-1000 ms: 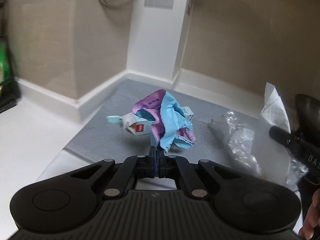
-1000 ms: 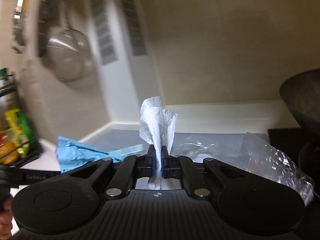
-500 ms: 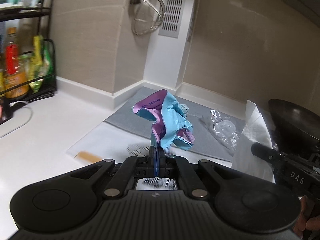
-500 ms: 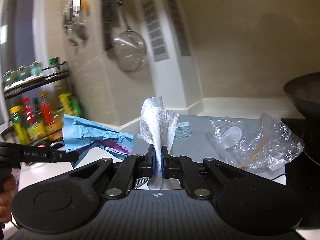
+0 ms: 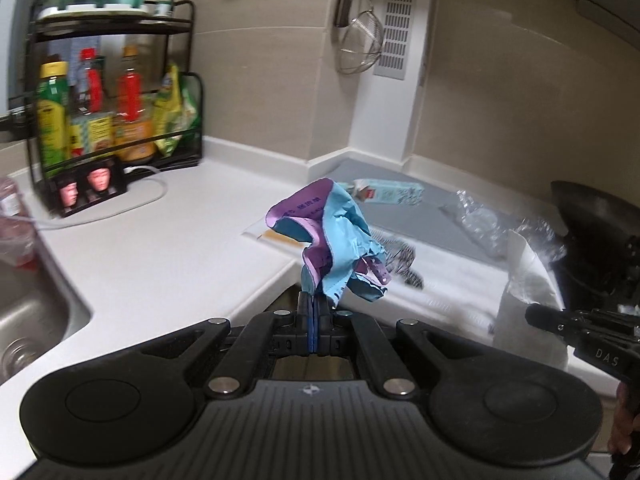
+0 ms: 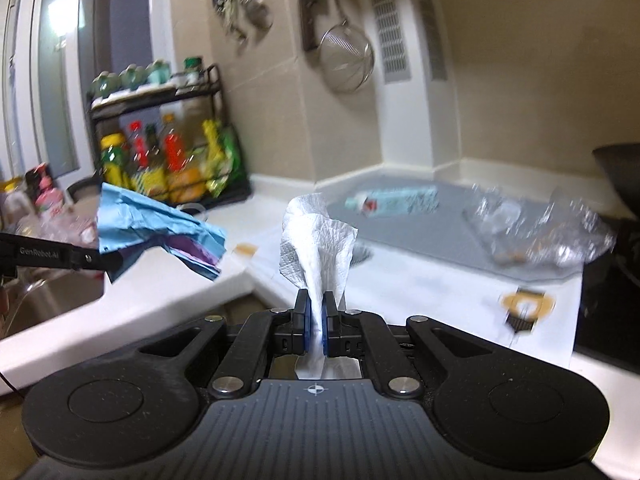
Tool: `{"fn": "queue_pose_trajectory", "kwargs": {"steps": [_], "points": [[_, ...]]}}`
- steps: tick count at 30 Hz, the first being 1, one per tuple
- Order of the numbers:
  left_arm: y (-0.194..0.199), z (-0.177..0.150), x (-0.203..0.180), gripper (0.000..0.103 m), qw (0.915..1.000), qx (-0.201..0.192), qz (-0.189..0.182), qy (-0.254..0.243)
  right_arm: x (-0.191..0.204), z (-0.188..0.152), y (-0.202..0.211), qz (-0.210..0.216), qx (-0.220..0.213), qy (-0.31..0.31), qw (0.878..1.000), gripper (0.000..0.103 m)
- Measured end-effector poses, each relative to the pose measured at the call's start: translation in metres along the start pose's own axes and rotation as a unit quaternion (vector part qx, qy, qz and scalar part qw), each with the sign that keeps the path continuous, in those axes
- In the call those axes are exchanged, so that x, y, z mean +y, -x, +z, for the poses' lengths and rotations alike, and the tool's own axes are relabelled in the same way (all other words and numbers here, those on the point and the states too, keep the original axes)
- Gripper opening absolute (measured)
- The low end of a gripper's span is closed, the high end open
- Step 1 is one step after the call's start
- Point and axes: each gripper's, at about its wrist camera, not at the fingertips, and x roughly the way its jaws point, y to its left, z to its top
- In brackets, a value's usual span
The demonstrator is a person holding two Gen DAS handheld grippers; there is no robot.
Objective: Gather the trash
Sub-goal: 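Carry the wrapper and tissues down over the trash bin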
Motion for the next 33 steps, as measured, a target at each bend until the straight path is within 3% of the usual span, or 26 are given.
{"fn": "queue_pose_trajectory", "kwargs": {"steps": [14,33], "points": [[0.009,-0.058,0.001,0.0,0.998,0.06,0.003,0.019,0.015,-0.038,-0.002,0.024,0.058,-0.005,0.998,0.006],[0.001,-0.077,-0.009,0.0,0.9965,0.082,-0.007,0.013,0.02,-0.047,-0.01,0.027,0.079,-0.001,0.997,0.006]]}}
